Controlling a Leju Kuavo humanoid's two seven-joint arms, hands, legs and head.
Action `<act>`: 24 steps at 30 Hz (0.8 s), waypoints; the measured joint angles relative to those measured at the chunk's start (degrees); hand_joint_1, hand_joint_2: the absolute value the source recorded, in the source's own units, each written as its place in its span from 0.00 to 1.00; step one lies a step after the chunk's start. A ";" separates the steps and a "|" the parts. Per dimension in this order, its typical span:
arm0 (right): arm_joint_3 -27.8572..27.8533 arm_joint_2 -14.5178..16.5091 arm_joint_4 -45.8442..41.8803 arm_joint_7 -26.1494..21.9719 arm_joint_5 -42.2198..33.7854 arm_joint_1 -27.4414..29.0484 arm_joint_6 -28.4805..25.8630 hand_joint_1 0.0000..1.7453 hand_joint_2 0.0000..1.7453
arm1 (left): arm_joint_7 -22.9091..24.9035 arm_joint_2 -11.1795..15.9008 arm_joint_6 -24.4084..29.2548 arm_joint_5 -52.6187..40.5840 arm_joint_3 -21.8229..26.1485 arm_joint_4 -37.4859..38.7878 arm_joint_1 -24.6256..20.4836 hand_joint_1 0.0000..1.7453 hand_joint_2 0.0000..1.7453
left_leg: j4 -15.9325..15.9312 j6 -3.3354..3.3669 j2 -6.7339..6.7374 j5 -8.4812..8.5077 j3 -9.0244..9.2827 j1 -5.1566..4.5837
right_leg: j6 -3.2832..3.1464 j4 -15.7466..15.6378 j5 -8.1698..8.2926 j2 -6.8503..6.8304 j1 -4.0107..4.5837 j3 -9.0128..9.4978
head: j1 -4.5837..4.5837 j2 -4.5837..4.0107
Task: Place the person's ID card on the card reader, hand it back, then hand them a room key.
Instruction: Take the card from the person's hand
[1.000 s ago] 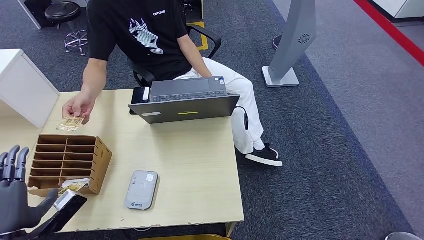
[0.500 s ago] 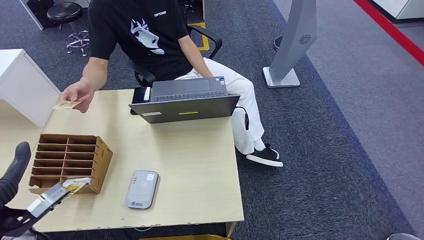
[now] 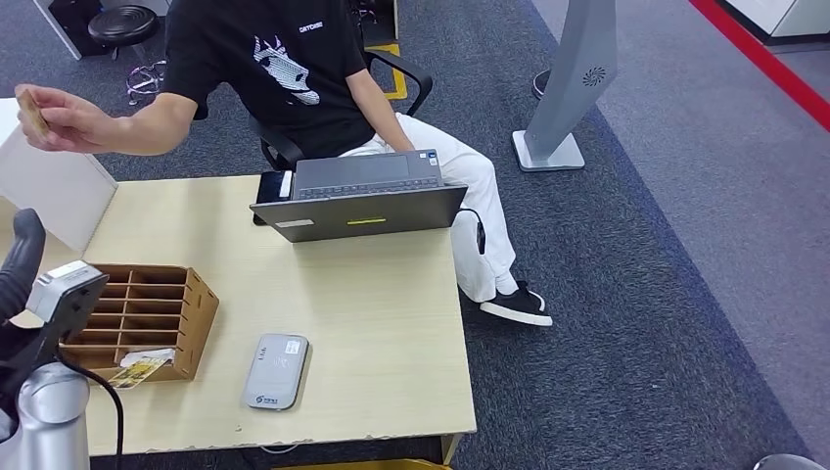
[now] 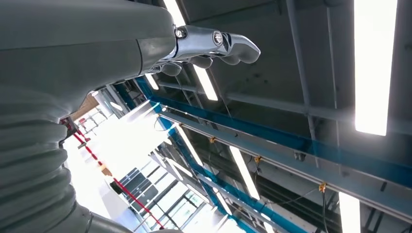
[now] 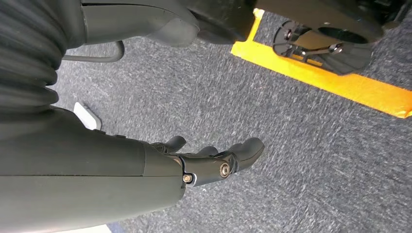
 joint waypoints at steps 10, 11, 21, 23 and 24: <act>0.12 -1.04 4.48 -0.55 -1.57 -2.05 -3.23 0.00 1.00 | -1.14 -0.44 0.01 -2.58 -0.05 5.11 -2.93 0.00 1.00 | 0.01 -0.01 0.04 0.00 -0.04 0.00 | 0.00 0.00 -0.01 0.10 0.01 -0.08 | -0.01 -0.01; 0.15 -1.09 4.85 -0.66 -1.85 -2.14 -3.83 0.00 1.00 | -1.15 -0.48 0.01 -3.13 -0.05 5.52 -3.09 0.00 1.00 | 0.01 -0.01 0.04 0.00 -0.05 0.00 | 0.00 0.00 -0.01 0.10 0.01 -0.09 | -0.01 -0.01; 1.40 -1.80 6.98 -1.10 -5.40 -2.79 -4.72 0.00 1.00 | 9.90 2.20 -1.94 -0.35 -5.09 11.96 -4.47 0.00 1.00 | 0.01 -0.02 0.04 0.01 -0.04 0.00 | -0.01 0.01 0.00 0.11 0.01 -0.11 | -0.01 0.00; 1.79 -1.86 7.06 -1.01 -5.89 -2.81 -4.71 0.00 1.00 | 11.18 2.59 -2.80 0.56 -6.35 12.92 -4.53 0.00 1.00 | 0.01 -0.02 0.06 0.01 -0.04 0.00 | -0.01 0.01 0.00 0.11 0.01 -0.12 | -0.01 0.00; 1.99 -1.87 7.08 -0.96 -6.12 -2.81 -4.70 0.00 1.00 | 11.71 2.71 -3.14 1.01 -6.83 13.26 -4.54 0.00 1.00 | 0.01 -0.02 0.07 0.01 -0.05 0.00 | -0.01 0.01 0.00 0.11 0.01 -0.12 | 0.00 0.00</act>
